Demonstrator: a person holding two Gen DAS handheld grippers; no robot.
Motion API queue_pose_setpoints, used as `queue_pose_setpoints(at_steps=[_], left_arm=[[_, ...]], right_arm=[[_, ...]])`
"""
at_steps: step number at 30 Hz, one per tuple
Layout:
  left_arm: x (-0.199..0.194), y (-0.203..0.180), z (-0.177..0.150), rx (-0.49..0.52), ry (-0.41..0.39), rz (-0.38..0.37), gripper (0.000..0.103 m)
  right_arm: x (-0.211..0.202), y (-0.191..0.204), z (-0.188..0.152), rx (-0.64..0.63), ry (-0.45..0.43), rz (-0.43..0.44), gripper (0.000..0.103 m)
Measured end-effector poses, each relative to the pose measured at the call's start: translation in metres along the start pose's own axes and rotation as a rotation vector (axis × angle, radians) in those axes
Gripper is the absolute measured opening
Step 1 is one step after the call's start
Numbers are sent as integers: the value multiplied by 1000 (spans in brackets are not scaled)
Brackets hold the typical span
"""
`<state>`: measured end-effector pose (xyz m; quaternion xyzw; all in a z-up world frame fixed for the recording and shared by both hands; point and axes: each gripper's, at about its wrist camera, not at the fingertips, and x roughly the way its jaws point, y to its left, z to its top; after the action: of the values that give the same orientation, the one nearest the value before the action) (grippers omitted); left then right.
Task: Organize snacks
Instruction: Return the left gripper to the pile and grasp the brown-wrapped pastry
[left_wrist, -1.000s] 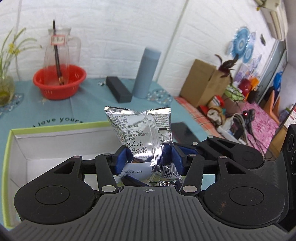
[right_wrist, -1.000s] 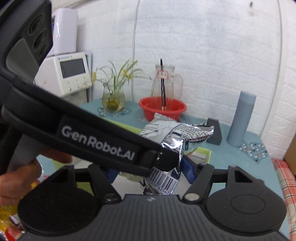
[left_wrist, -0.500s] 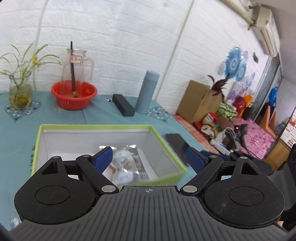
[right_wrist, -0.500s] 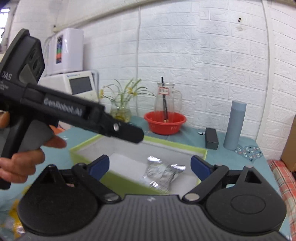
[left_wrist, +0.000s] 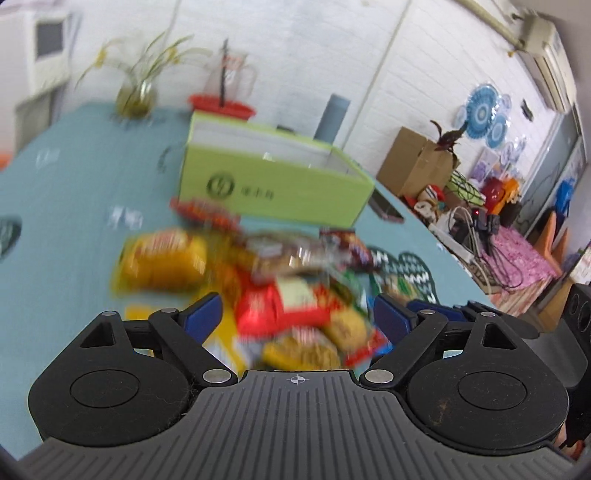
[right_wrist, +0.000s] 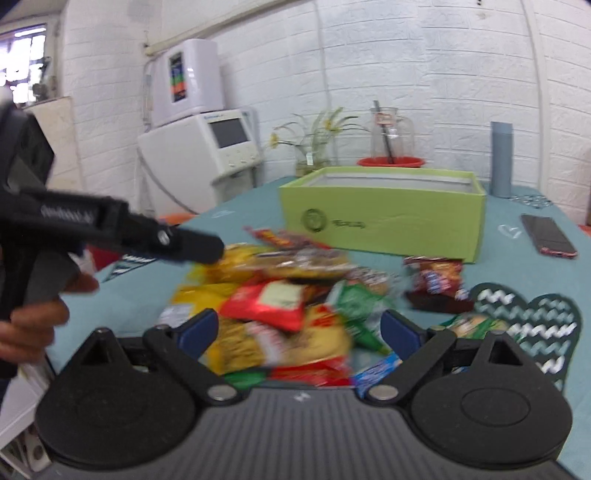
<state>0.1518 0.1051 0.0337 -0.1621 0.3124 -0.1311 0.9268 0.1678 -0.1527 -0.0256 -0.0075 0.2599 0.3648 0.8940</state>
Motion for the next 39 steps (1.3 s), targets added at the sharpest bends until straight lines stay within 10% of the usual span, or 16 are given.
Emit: queue_pose_setpoints(at_steps=[7,13,17,22,25,33,39], left_arm=[[18,13,-13,-129,119,-105,62],[62,8,-14,-164,198,-98,18],[83,-2,-20,-159,246,-163,13],[94,-19,-17,-105,283,-212,28],[72,-12,-11,-101,277,-233,67],[-3,36,17,-103,70,-99,68],[38,53,45,-156,43,-123,67]], right_arm=[[20,22,-8,-115,58,-54,93],[49,-3,-10,-114,146,-84,93],[43,-25,-13,-72,159,-90,100],[25,-40,-11,-36,175,-107,100],[8,-38,2,-62,152,-49,100],[39,-23,50,-174,105,67,100],[111,-39,72,-143,165,22,100]])
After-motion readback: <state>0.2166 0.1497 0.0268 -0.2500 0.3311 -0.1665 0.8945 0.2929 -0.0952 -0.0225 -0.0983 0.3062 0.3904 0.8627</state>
